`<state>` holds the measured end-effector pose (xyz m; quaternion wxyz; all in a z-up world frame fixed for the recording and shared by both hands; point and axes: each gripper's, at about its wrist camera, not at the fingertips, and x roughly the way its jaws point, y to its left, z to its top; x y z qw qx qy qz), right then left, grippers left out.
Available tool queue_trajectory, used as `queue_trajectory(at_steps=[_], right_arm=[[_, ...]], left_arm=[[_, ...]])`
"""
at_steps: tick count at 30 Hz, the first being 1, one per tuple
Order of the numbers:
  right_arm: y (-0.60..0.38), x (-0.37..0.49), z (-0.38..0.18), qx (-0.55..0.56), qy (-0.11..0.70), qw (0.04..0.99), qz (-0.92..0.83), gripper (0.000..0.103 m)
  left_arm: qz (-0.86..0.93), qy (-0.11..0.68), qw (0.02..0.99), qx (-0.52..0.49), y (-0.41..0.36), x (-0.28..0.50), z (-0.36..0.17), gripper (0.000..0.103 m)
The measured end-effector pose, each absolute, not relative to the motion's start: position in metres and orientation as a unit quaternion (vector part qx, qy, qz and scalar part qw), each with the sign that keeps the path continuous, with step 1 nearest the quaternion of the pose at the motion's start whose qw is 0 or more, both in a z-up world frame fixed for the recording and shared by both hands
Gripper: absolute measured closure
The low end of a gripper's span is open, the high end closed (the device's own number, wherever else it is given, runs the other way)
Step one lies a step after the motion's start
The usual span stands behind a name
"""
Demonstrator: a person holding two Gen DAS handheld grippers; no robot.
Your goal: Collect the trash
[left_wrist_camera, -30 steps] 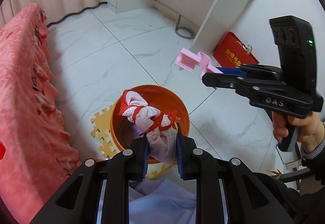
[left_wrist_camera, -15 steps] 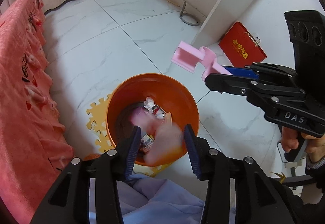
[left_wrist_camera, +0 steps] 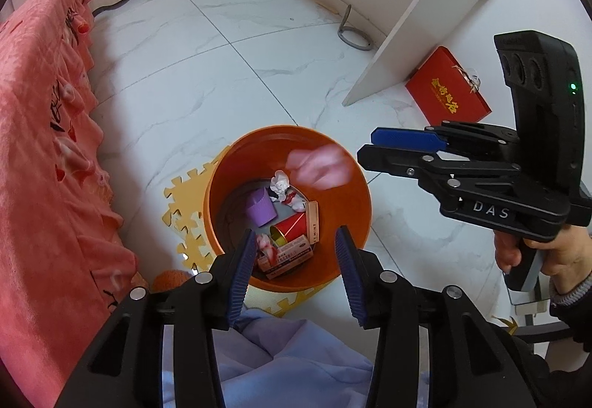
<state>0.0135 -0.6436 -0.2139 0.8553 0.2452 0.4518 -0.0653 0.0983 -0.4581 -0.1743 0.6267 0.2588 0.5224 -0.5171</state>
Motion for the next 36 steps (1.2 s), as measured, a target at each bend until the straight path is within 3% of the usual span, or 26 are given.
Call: queue_trajectory(at_steps=[9, 12, 16, 21, 23, 26, 29, 30, 36], right_arm=[[-0.635, 0.009, -0.212, 0.248, 0.454, 0.854, -0.059, 0.062], [-0.63, 0.008, -0.202, 0.246, 0.447, 0.858, -0.057, 0.057], [-0.621, 0.007, -0.183, 0.238, 0.432, 0.868, -0.053, 0.053], [-0.606, 0.007, -0.16, 0.225, 0.414, 0.88, -0.053, 0.038], [-0.601, 0.006, -0.151, 0.221, 0.407, 0.884, -0.056, 0.033], [-0.59, 0.003, -0.134, 0.216, 0.396, 0.89, -0.062, 0.022], [-0.579, 0.001, -0.12, 0.216, 0.381, 0.897, -0.064, 0.011], [-0.574, 0.001, -0.114, 0.216, 0.375, 0.899, -0.066, 0.007], [-0.537, 0.008, -0.084, 0.208, 0.355, 0.91, -0.047, 0.005]], left_arm=[[-0.511, 0.527, 0.628, 0.259, -0.452, 0.098, -0.175, 0.057], [-0.51, 0.522, 0.634, 0.255, -0.447, 0.097, -0.17, 0.045], [-0.51, 0.507, 0.649, 0.25, -0.437, 0.095, -0.156, 0.044], [-0.502, 0.491, 0.671, 0.238, -0.418, 0.096, -0.137, 0.042], [-0.495, 0.481, 0.685, 0.233, -0.408, 0.096, -0.128, 0.031], [-0.486, 0.469, 0.704, 0.221, -0.393, 0.095, -0.113, 0.029], [-0.464, 0.452, 0.734, 0.206, -0.374, 0.095, -0.097, 0.014], [-0.455, 0.445, 0.745, 0.199, -0.366, 0.095, -0.091, 0.014], [-0.395, 0.415, 0.805, 0.157, -0.307, 0.097, -0.062, 0.008]])
